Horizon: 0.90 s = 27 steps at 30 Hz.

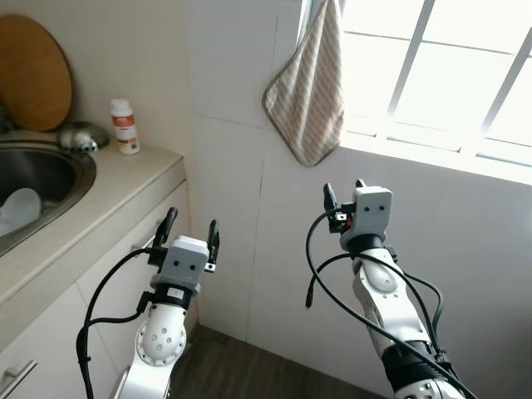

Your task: Kitchen organization

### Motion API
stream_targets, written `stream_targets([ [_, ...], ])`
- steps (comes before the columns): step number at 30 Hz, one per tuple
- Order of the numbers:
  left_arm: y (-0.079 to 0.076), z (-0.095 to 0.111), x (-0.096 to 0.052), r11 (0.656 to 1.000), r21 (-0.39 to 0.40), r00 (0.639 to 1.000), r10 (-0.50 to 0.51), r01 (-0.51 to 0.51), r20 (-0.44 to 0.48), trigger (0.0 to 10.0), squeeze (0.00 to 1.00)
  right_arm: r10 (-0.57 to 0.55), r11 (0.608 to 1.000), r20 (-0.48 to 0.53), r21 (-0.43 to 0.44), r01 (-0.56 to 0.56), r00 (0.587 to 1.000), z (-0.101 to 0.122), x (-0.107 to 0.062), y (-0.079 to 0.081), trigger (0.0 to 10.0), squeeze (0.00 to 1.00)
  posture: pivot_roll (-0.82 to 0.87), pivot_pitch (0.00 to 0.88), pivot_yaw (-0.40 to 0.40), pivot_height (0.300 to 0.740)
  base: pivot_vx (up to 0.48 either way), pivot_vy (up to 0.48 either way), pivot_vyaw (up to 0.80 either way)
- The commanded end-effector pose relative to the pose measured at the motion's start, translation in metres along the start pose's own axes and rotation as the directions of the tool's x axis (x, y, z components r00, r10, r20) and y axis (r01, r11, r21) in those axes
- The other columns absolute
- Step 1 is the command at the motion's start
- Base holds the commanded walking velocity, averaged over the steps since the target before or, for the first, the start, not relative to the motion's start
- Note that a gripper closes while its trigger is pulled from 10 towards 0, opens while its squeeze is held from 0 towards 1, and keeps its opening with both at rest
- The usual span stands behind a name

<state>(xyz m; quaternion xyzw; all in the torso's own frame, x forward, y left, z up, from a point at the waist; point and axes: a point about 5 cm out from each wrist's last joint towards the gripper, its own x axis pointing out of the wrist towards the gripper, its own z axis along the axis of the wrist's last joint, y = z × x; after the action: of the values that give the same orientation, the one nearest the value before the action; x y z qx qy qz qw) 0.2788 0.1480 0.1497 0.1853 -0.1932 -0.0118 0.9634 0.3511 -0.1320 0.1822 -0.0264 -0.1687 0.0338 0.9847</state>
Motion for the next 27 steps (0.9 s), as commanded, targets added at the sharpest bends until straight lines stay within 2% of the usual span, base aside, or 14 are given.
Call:
stream_targets([
  [1, -0.002, -0.003, -0.002, 1.000, -0.004, 1.000, -0.018, 0.018, -0.023, 10.0, 0.00, -0.009, 1.000, -0.027, -0.027, 0.008, 1.000, -0.004, -0.003, -0.003, 10.0, 0.00, 0.06, 0.000, -0.047, 0.740, 0.000, 0.000, 0.00],
  [9, -0.005, -0.008, -0.005, 0.999, -0.005, 0.998, -0.048, 0.048, -0.045, 10.0, 0.00, 0.022, 0.999, -0.064, -0.038, -0.024, 0.998, -0.012, -0.011, 0.001, 10.0, 0.00, 0.05, 0.000, -0.045, 0.740, 0.000, 0.000, 0.00],
  [19, -0.014, -0.017, -0.014, 0.993, -0.029, 0.989, -0.116, 0.114, -0.096, 10.0, 0.00, 0.060, 0.998, -0.124, -0.026, -0.064, 0.990, -0.024, -0.025, 0.009, 10.0, 0.00, 0.04, 0.000, -0.035, 0.740, 0.000, 0.000, -0.80],
  [27, -0.021, -0.024, -0.019, 0.984, -0.040, 0.974, -0.177, 0.173, -0.143, 10.0, 0.00, 0.079, 0.994, -0.193, -0.054, -0.091, 0.978, -0.037, -0.039, 0.001, 10.0, 0.00, 0.03, 0.000, -0.031, 0.740, 0.000, 0.000, -0.80],
])
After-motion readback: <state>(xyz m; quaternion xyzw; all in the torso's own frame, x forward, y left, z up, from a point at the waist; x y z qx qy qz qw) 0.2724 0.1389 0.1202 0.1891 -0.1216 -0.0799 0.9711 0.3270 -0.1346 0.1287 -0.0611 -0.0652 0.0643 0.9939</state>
